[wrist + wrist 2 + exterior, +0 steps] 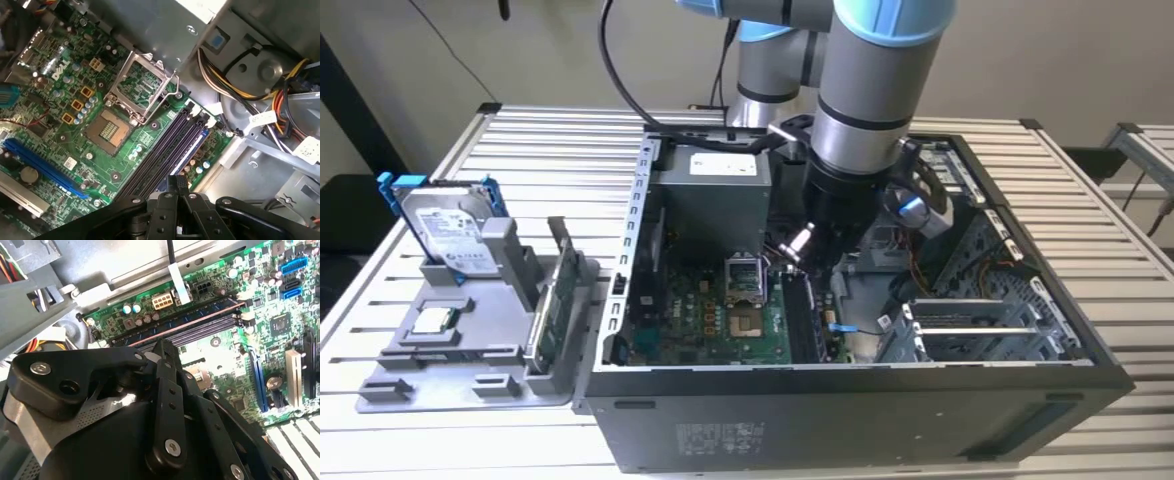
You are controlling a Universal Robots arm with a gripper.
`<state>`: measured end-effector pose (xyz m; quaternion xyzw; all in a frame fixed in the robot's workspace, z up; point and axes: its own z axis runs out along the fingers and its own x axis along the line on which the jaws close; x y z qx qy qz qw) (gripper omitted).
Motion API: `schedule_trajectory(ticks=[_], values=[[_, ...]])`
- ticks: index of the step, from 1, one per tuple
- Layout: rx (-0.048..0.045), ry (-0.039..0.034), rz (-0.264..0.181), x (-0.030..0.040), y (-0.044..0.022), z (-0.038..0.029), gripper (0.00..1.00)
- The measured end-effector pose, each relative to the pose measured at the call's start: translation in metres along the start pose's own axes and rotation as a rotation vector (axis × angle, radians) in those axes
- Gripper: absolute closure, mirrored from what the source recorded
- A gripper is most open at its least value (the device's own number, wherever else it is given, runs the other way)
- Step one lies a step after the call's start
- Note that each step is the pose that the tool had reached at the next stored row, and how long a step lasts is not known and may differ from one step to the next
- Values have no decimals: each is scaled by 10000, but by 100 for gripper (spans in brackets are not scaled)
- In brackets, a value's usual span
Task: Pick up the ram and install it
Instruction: 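Press down the ram until it locks into place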
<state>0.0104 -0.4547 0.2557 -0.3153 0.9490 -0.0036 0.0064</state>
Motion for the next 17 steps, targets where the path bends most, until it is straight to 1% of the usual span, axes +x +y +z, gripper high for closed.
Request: schedule_trajectory(ticks=[9,17], values=[[-9,-10,-921,7,-10,0,89],[-11,-36,-2179,7,-10,4,89]])
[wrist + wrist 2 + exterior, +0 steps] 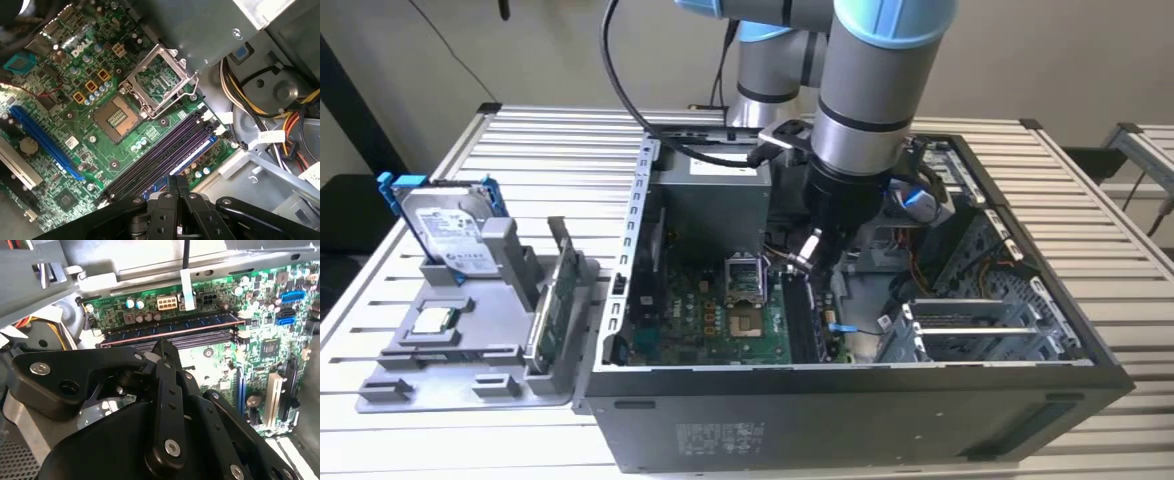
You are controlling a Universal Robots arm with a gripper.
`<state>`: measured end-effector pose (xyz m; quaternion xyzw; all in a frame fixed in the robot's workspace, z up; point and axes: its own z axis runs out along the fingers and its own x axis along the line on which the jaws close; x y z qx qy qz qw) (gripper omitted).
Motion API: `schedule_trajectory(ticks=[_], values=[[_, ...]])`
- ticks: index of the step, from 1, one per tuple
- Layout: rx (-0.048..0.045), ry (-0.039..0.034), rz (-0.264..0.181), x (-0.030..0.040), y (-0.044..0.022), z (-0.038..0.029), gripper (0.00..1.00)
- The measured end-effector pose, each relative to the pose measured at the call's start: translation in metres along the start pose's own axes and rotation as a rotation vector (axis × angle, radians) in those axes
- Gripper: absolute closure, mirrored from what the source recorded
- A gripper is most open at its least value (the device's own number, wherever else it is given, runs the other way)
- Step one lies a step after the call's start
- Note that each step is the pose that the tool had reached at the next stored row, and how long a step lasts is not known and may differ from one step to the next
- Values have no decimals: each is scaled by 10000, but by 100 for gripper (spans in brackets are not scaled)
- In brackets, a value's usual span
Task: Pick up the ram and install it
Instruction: 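Press down the ram until it locks into place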
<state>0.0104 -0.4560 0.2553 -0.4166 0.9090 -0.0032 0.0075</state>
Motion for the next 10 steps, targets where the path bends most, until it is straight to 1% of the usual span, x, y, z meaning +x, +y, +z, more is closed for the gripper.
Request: schedule_trajectory(ticks=[5,10], values=[[7,-21,-736,1,-1,2,89],[5,-33,-1320,5,-3,3,89]])
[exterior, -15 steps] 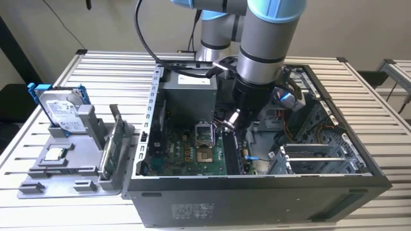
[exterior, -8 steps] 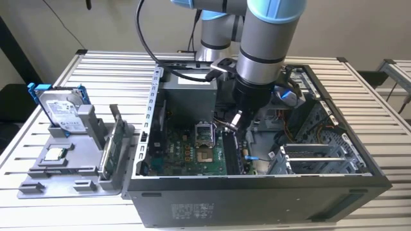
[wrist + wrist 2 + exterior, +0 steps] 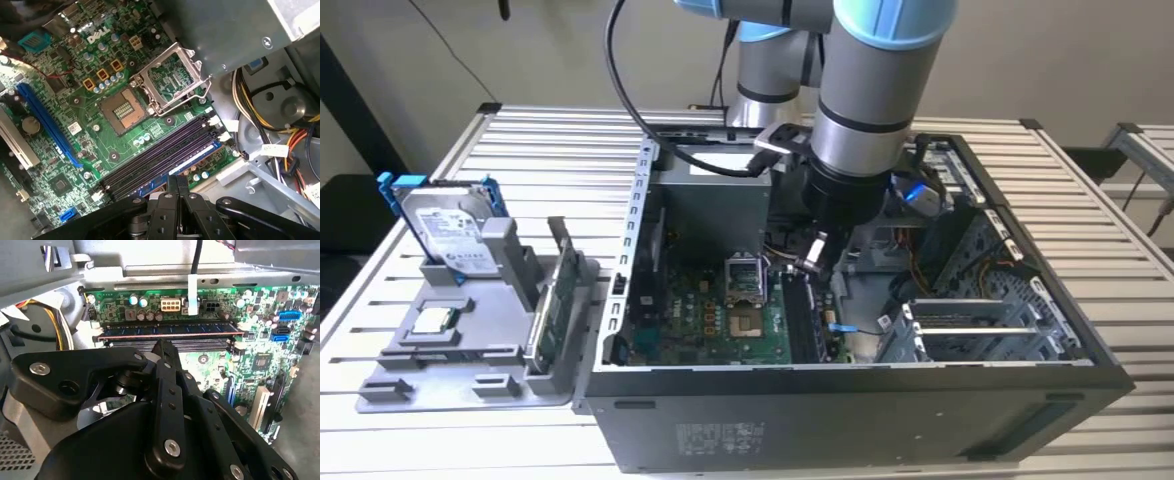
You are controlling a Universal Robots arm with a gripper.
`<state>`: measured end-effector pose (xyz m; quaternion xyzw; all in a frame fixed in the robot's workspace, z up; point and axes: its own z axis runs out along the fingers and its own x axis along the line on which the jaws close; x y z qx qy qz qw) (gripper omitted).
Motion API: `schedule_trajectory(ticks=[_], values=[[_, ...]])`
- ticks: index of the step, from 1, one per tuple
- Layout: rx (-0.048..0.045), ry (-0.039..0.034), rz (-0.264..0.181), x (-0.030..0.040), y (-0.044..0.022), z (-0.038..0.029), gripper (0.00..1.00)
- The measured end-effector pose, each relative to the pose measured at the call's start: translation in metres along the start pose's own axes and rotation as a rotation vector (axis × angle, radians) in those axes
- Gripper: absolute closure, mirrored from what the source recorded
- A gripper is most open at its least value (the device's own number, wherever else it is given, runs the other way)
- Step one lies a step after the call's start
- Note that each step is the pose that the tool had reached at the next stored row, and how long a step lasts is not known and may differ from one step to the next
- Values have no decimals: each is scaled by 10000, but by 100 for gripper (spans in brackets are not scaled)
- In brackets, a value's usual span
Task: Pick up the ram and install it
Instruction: 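Press down the ram until it locks into place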
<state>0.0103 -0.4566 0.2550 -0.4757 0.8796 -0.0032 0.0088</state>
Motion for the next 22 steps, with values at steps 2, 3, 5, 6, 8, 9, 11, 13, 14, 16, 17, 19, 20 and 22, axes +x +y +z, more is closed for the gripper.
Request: schedule_trajectory(ticks=[2,3,5,6,8,9,11,13,14,16,17,19,20,22], values=[[-2,-5,-233,1,-1,1,89],[-4,-6,-348,2,-2,1,89],[-6,-10,-582,4,-3,2,89],[-7,-11,-696,5,-4,2,89],[-10,-15,-935,6,-5,3,89],[-12,-16,-1047,7,-5,3,89],[-14,-20,-1255,9,-6,4,89],[-17,-23,-1457,10,-7,5,89],[-18,-24,-1558,11,-8,6,89],[-21,-27,-1756,12,-9,7,89],[-22,-28,-1857,13,-9,8,89],[-24,-30,-2042,15,-10,10,89],[-26,-34,-2216,16,-11,12,89],[-28,-35,-2367,18,-12,13,89]])
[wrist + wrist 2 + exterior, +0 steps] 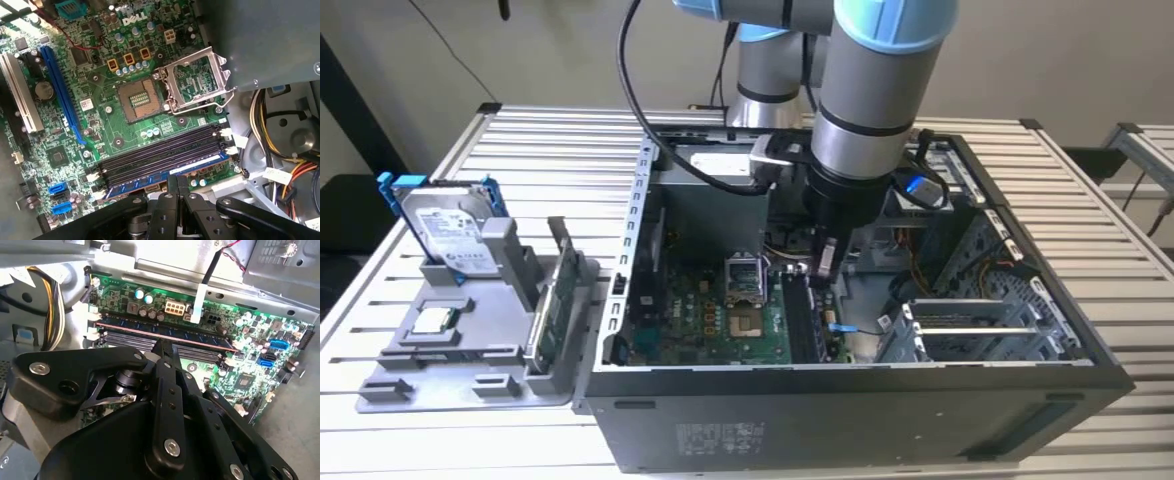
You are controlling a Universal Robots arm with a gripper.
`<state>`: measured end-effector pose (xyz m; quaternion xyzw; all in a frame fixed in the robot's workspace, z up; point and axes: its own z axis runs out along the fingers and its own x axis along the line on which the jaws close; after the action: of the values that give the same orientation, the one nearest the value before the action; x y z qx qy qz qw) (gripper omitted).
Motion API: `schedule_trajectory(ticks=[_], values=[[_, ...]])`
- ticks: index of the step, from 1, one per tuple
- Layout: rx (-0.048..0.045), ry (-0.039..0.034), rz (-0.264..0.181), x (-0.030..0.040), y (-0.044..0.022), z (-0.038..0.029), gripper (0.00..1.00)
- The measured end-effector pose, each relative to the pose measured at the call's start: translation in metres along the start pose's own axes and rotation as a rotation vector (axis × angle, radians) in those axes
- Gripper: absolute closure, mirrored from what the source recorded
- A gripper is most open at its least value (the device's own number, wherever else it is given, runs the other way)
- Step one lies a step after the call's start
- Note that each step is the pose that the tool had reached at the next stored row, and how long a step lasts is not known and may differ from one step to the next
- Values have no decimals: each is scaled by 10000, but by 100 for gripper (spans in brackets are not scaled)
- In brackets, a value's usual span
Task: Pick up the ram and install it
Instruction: 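Press down the ram until it locks into place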
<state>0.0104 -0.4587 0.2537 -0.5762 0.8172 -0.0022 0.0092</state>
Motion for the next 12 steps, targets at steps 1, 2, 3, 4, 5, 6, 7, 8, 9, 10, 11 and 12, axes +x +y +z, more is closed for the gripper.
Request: schedule_trajectory(ticks=[1,2,3,4,5,6,7,8,9,10,11,12], values=[[-1,-1,-56,0,0,1,89],[-1,-2,-102,1,0,1,89],[-1,-2,-140,1,0,2,89],[-2,-2,-172,1,0,2,89],[-2,-3,-199,2,-1,2,89],[-3,-3,-232,2,-1,2,89],[-3,-3,-274,3,-1,2,89],[-4,-5,-331,4,-1,3,89],[-5,-6,-407,4,-1,3,89],[-7,-9,-527,4,-1,5,89],[-9,-10,-695,5,-1,7,89],[-11,-12,-870,4,-1,10,89]])
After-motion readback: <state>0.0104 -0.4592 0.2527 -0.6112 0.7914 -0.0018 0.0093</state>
